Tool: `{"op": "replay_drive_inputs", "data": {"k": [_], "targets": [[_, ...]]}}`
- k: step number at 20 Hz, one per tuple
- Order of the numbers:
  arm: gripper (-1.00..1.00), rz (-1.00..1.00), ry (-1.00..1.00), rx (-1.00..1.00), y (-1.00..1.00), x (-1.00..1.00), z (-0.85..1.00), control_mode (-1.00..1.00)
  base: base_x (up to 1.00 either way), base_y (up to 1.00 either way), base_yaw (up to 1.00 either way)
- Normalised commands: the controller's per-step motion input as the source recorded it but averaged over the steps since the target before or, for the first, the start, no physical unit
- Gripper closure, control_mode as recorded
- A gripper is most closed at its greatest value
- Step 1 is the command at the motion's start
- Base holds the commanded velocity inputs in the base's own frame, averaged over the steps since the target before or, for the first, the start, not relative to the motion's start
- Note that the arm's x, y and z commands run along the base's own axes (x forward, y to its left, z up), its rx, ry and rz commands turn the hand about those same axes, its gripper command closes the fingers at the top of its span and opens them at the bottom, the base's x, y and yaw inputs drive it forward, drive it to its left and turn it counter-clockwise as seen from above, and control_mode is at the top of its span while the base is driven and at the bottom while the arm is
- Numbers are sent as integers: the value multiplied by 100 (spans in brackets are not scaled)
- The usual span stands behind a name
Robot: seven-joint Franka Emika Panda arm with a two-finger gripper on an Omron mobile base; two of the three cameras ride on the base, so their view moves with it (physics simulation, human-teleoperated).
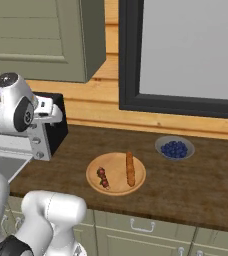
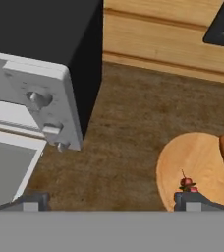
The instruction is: Pick up the kebab skewer and baguette bread, and place them inside the toaster oven. Close the toaster oven door and start by setting the timer.
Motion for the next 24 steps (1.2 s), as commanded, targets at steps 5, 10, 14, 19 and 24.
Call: {"op": "replay_drive_inputs", "data": {"k": [5, 10, 14, 19, 24], "targets": [[-100, -2, -19, -3, 100, -11, -24, -100, 0, 0, 0], [-100, -13, -14, 0, 100, -8, -5, -100, 0, 0, 0], [-100, -17, -13, 0, 100, 3, -4, -100, 0, 0, 0], [-100, -9, -8, 2, 90, 35, -15, -100, 0, 0, 0], [-100, -4, -13, 9, 82, 40, -23, -100, 0, 0, 0]]}}
